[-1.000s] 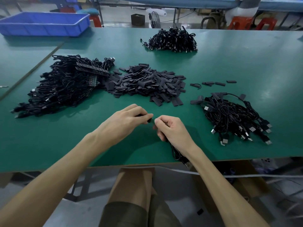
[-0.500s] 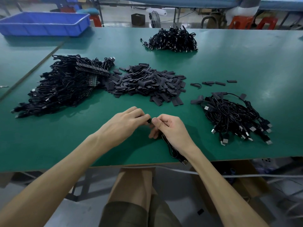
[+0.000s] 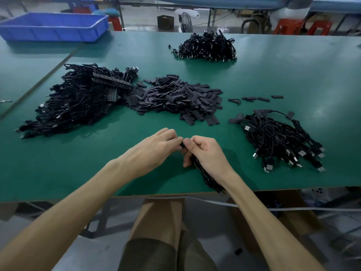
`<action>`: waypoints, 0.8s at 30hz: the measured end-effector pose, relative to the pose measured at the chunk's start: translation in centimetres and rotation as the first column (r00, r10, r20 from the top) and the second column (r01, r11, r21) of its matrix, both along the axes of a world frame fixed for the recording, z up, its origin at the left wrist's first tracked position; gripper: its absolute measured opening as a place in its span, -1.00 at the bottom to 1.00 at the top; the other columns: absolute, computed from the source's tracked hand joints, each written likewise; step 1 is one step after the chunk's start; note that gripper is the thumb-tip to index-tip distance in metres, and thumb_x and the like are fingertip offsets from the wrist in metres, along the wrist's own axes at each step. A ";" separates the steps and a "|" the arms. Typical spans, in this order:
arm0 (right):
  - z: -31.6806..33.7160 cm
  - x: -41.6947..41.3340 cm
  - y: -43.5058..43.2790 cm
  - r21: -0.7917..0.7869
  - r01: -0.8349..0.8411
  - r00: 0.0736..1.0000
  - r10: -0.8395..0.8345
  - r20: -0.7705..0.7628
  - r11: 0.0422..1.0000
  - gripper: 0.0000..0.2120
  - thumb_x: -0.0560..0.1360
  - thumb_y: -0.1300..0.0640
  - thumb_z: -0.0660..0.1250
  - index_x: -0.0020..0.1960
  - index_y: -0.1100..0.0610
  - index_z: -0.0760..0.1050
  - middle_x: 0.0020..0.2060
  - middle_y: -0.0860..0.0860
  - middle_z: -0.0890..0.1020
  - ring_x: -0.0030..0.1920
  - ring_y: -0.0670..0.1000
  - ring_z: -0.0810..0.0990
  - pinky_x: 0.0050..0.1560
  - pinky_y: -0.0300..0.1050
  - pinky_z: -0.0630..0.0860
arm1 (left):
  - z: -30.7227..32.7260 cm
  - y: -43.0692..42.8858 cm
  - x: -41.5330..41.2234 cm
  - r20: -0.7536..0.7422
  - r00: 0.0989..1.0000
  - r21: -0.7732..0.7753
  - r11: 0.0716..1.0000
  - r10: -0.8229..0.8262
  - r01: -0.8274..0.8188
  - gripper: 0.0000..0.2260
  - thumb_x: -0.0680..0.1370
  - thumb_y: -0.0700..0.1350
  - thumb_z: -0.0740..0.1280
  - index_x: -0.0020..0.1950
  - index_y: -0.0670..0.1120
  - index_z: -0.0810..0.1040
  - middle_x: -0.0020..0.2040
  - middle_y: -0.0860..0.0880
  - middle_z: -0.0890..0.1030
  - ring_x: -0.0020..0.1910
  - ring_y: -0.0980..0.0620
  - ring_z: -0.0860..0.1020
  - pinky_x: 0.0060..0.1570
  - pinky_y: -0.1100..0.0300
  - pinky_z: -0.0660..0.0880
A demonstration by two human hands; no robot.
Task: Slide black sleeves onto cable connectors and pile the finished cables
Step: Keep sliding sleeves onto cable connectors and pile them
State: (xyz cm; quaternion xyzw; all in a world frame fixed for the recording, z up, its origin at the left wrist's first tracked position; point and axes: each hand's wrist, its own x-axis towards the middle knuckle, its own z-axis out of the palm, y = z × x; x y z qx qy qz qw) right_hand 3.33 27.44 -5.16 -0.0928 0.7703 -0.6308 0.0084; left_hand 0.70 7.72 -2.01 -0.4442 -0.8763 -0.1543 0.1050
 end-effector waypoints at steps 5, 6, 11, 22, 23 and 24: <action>-0.2 0.0 -0.2 -0.039 0.007 1.000 -0.007 -0.001 0.999 -0.64 0.68 -0.06 0.28 -0.14 0.15 0.62 -0.38 0.11 0.71 -0.34 0.03 0.67 -0.18 -0.19 0.57 | -0.4 -0.3 0.0 0.088 0.996 0.056 0.998 0.018 -0.023 -0.81 0.68 -0.20 0.24 0.24 -0.21 0.57 -0.06 -0.06 0.48 -0.10 -0.03 0.44 -0.04 0.04 0.48; -0.2 0.0 -0.1 -0.047 0.006 1.000 -0.006 0.001 0.999 -0.62 0.69 -0.07 0.25 -0.12 0.17 0.62 -0.36 0.10 0.71 -0.32 0.03 0.68 -0.14 -0.19 0.58 | -0.5 -0.4 0.0 0.104 0.994 0.070 0.997 0.031 -0.039 -0.80 0.67 -0.22 0.26 0.26 -0.22 0.57 -0.05 -0.08 0.49 -0.08 -0.05 0.47 -0.03 0.04 0.48; -0.1 0.0 0.1 -0.061 -0.041 0.999 0.042 0.016 0.997 -0.78 0.70 0.14 0.27 -0.06 0.17 0.60 -0.26 0.10 0.75 -0.21 0.02 0.69 0.01 -0.16 0.59 | -0.8 -0.9 -0.3 0.149 0.987 0.122 0.989 0.060 -0.078 -0.79 0.65 -0.24 0.28 0.25 -0.23 0.59 -0.04 -0.10 0.54 -0.07 -0.07 0.54 -0.02 -0.01 0.52; 0.0 -0.1 0.6 -0.106 -0.079 0.995 0.084 0.043 0.991 -0.83 0.66 0.19 0.34 0.03 0.30 0.63 -0.24 0.17 0.75 -0.23 0.06 0.72 -0.03 -0.13 0.63 | -0.3 -0.7 -0.5 0.025 0.999 0.040 0.999 0.026 -0.027 -0.77 0.66 -0.13 0.23 0.22 -0.20 0.58 -0.04 -0.07 0.53 -0.07 -0.02 0.45 -0.02 0.16 0.43; -0.1 -0.1 0.6 -0.112 -0.080 0.995 0.086 0.046 0.990 -0.82 0.65 0.19 0.35 0.03 0.31 0.62 -0.24 0.17 0.75 -0.23 0.07 0.71 -0.04 -0.12 0.63 | -0.3 -0.7 -0.4 0.017 1.000 0.036 0.999 0.020 -0.021 -0.79 0.66 -0.15 0.26 0.21 -0.21 0.58 -0.04 -0.08 0.53 -0.07 -0.03 0.45 -0.02 0.16 0.43; -0.1 -0.1 0.6 -0.117 -0.081 0.995 0.087 0.048 0.990 -0.82 0.65 0.19 0.35 0.03 0.32 0.62 -0.24 0.17 0.75 -0.24 0.07 0.71 -0.05 -0.12 0.62 | -0.3 -0.7 -0.4 0.007 1.000 0.028 1.000 0.013 -0.013 -0.82 0.65 -0.20 0.29 0.21 -0.21 0.58 -0.04 -0.08 0.53 -0.07 -0.04 0.46 -0.02 0.14 0.45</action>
